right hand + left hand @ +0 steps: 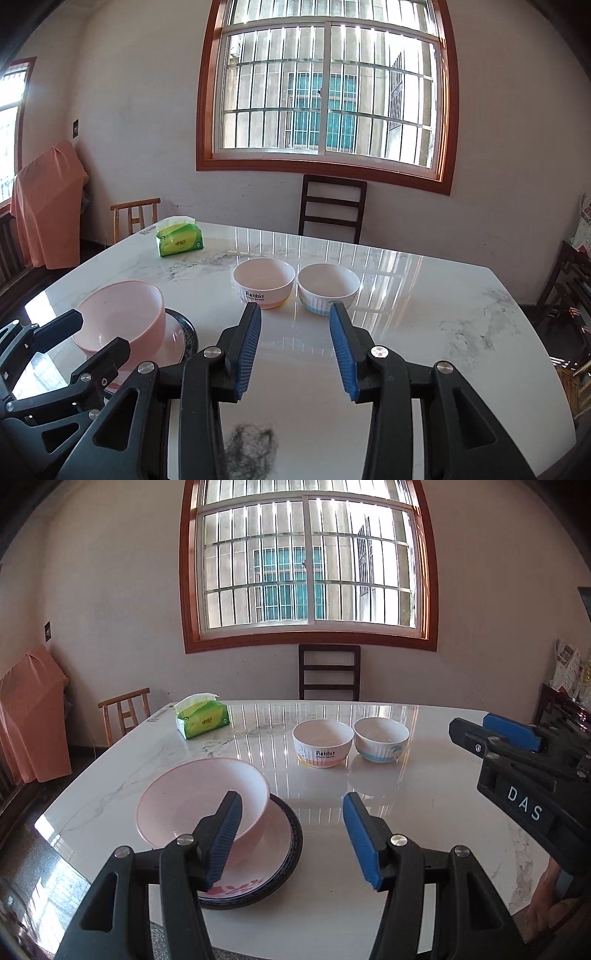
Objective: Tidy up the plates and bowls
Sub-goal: 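Withdraw both tools from the pink bowl toward the two white bowls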
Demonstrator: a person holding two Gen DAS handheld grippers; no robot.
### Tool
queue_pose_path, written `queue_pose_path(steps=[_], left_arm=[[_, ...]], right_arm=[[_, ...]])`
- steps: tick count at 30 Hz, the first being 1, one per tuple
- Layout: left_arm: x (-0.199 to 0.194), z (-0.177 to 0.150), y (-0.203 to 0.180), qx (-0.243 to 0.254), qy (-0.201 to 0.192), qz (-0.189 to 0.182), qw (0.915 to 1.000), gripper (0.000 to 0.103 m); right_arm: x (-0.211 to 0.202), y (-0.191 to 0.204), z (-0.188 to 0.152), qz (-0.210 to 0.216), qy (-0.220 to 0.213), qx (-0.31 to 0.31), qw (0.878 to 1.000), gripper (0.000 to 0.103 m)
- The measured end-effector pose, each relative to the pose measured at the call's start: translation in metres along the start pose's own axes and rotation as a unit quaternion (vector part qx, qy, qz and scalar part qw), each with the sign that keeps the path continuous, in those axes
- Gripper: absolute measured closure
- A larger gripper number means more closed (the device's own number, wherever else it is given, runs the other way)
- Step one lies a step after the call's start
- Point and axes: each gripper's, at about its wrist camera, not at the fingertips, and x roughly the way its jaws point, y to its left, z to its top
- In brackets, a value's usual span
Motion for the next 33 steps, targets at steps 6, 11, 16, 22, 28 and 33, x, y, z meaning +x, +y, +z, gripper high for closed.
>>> queue_pose_path(steps=[6,11,16,22,28,33], left_arm=[[0.012,0.003,-0.017,0.007,0.003,-0.004,1.0,0.045],[0.02,0.003,-0.029,0.015,0.006,-0.006,0.9998,0.045],[0.027,0.0,-0.037,0.019,0.013,-0.011,0.9997,0.045],[0.034,0.0,-0.044,0.025,0.018,-0.014,0.9994,0.045],[0.048,-0.003,-0.045,0.024,0.04,-0.022,0.9987,0.045],[0.07,-0.006,-0.038,0.005,0.078,-0.037,0.9962,0.045]], right_arm=[[0.003,-0.019,-0.002,-0.006,0.002,0.013,1.0,0.066],[0.007,-0.03,-0.005,-0.012,0.007,0.022,1.0,0.066],[0.011,-0.039,-0.009,-0.016,0.012,0.027,0.999,0.066],[0.015,-0.046,-0.011,-0.02,0.016,0.03,0.999,0.066],[0.024,-0.06,-0.021,-0.021,0.029,0.045,0.998,0.066],[0.042,-0.087,-0.041,-0.023,0.065,0.074,0.995,0.066]])
